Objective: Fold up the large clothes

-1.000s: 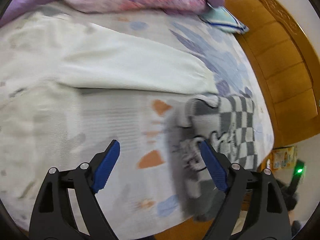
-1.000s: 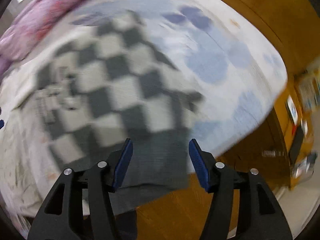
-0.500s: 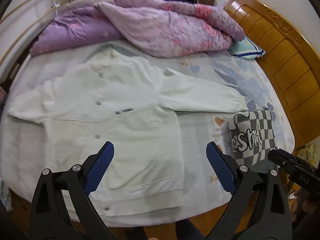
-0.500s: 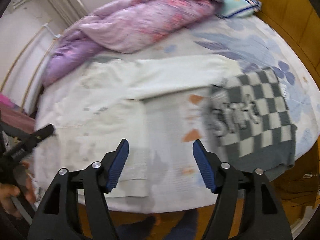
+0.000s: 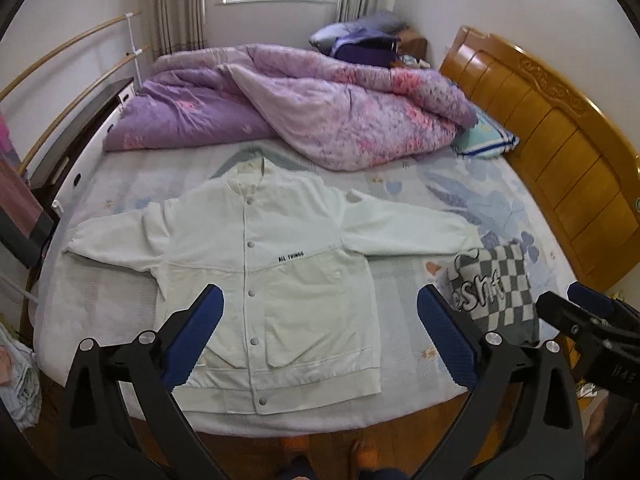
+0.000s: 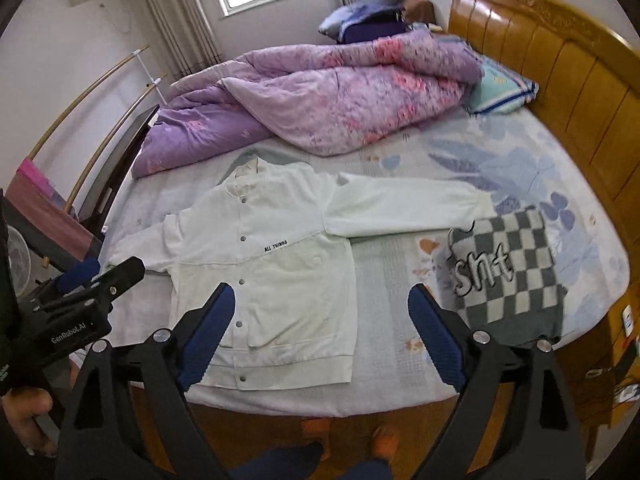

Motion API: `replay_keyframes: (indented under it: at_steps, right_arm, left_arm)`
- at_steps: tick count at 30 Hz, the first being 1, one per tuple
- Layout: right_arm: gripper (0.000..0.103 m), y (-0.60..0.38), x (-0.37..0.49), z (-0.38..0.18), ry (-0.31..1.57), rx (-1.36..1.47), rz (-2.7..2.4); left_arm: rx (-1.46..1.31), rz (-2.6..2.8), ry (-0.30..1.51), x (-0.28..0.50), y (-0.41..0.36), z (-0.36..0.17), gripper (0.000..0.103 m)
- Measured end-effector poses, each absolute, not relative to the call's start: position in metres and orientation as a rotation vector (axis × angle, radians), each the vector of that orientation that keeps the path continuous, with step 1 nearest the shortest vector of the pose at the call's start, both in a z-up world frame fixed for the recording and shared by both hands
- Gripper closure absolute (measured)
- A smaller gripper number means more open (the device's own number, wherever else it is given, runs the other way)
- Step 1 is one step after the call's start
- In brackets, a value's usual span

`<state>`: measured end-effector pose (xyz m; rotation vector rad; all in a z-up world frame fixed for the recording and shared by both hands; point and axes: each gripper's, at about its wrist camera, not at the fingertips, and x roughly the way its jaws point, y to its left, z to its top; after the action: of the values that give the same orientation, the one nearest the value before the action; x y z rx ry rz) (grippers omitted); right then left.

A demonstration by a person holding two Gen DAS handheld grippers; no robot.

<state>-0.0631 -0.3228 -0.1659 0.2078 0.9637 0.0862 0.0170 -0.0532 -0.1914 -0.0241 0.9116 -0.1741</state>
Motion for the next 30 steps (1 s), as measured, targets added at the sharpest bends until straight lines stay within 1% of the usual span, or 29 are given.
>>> replay_keyframes:
  at_steps: [7, 10, 14, 16, 22, 30]
  right_arm:
    - [0.015, -0.343, -0.09, -0.138, 0.903, 0.183, 0.12]
    - [0.014, -0.356, -0.109, -0.125, 0.876, 0.152, 0.128]
    - [0.011, -0.366, -0.141, -0.102, 0.833, 0.086, 0.151]
    - [0.008, -0.369, -0.154, -0.092, 0.806, 0.052, 0.15]
    - [0.008, -0.385, -0.191, -0.064, 0.741, 0.034, 0.172]
    - [0.008, -0.394, -0.209, -0.038, 0.691, 0.047, 0.177]
  left_arm:
    - [0.014, -0.078, 0.817, -0.022, -0.075, -0.148, 0.005]
    - [0.02, -0.055, 0.765, -0.052, -0.092, -0.13, 0.005]
    - [-0.006, -0.048, 0.759, -0.09, -0.109, -0.114, 0.005]
    - [-0.01, -0.042, 0.753, -0.107, -0.115, -0.105, 0.005]
    - [-0.026, -0.029, 0.695, -0.149, -0.132, -0.073, 0.005]
    - [0.014, -0.036, 0.643, -0.18, -0.143, -0.04, 0.005]
